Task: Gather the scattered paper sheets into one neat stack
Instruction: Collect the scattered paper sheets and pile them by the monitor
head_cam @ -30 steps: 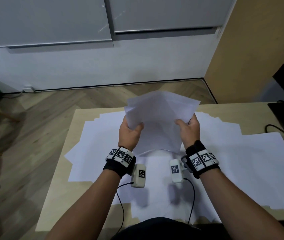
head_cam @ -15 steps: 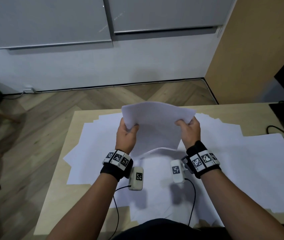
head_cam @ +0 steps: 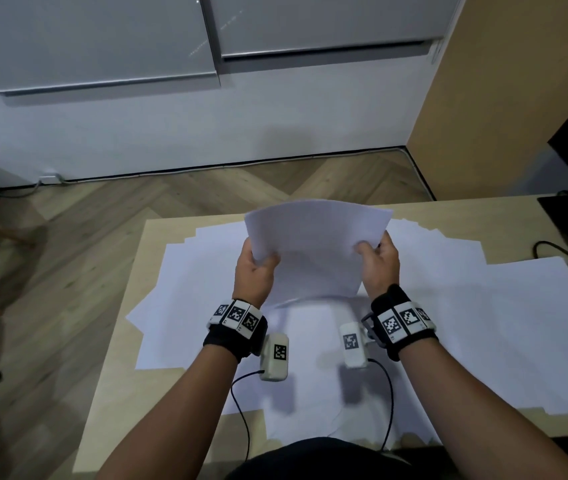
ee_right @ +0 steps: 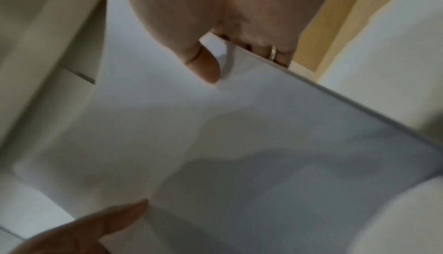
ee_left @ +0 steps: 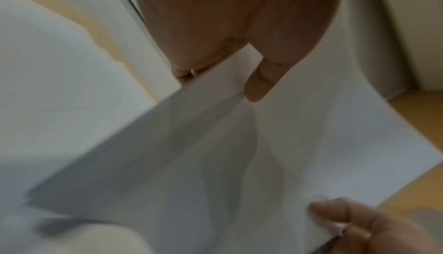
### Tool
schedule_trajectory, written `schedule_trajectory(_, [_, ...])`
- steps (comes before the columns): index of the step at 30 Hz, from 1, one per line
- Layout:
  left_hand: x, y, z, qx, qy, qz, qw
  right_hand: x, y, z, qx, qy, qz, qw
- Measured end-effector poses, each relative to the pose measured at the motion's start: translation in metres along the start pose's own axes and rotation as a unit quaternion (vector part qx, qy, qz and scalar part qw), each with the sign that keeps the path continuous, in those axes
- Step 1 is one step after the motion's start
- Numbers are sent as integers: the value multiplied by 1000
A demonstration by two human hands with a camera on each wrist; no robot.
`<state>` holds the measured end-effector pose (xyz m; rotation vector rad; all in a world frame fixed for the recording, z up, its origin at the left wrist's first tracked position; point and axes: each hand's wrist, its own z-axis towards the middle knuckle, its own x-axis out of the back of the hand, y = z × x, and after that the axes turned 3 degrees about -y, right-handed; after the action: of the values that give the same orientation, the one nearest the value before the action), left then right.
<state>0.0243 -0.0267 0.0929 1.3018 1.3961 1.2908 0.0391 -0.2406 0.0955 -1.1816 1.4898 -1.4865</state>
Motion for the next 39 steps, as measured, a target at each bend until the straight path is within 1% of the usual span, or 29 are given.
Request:
schedule_trajectory(1, [0, -5, 1, 24, -8, 6, 1000, -1, 5, 0, -21, -15, -20, 999])
schedule_trajectory(3, [0, -17, 4, 73, -21, 22, 997, -3, 22, -1, -98, -77, -107, 986])
schedule_trajectory(4, [0, -22, 6, 86, -26, 26, 996, -4, 29, -3, -128, -104, -136, 977])
schedule_trajectory(5, [0, -24, 8, 93, -26, 28, 995, -4, 35, -5, -140, -108, -145, 974])
schedule_trajectory(6, [-1, -21, 9, 96, -22, 24, 995, -2, 36, -7, -139, -92, -134, 977])
schedule_trajectory(9, [-12, -7, 9, 109, -11, -32, 994, 9, 34, -13, -94, -4, -85, 992])
schedule_trajectory(11, [-25, -4, 7, 118, -7, -55, 991, 20, 35, -16, -81, 21, -90, 992])
schedule_trajectory(13, [-43, -8, 3, 136, 2, -56, 989, 34, 43, -15, -113, -7, -104, 988])
schedule_trajectory(15, [-64, -16, -1, 143, 6, -39, 989, 52, 57, -10, -172, -38, -106, 979])
schedule_trajectory(16, [-74, -21, -3, 144, 4, -30, 989, 63, 61, -8, -188, -35, -94, 977])
schedule_trajectory(19, [-108, -38, -9, 161, -1, -11, 987, 102, 72, 0, -168, -17, -102, 980])
schedule_trajectory(22, [-144, -60, -9, 179, -10, 24, 984, 143, 77, 7, -142, -26, -123, 982])
schedule_trajectory(24, [-173, -72, -8, 210, -22, 46, 976, 169, 86, 17, -132, -23, -150, 980])
schedule_trajectory(26, [-207, -78, -9, 252, -51, 40, 966, 195, 94, 28, -134, -14, -180, 974])
schedule_trajectory(29, [-261, -84, -13, 288, -96, 61, 951, 241, 106, 43, -145, 19, -227, 963])
schedule_trajectory(31, [-296, -86, -18, 294, -130, 89, 943, 277, 115, 52, -157, 51, -268, 949])
schedule_trajectory(35, [-370, -72, -45, 302, -207, 151, 918, 360, 134, 61, -193, 122, -343, 911])
schedule_trajectory(37, [-402, -71, -55, 319, -241, 173, 900, 396, 146, 63, -209, 147, -345, 903])
schedule_trajectory(39, [-432, -84, -60, 322, -261, 187, 890, 425, 157, 66, -217, 160, -336, 902])
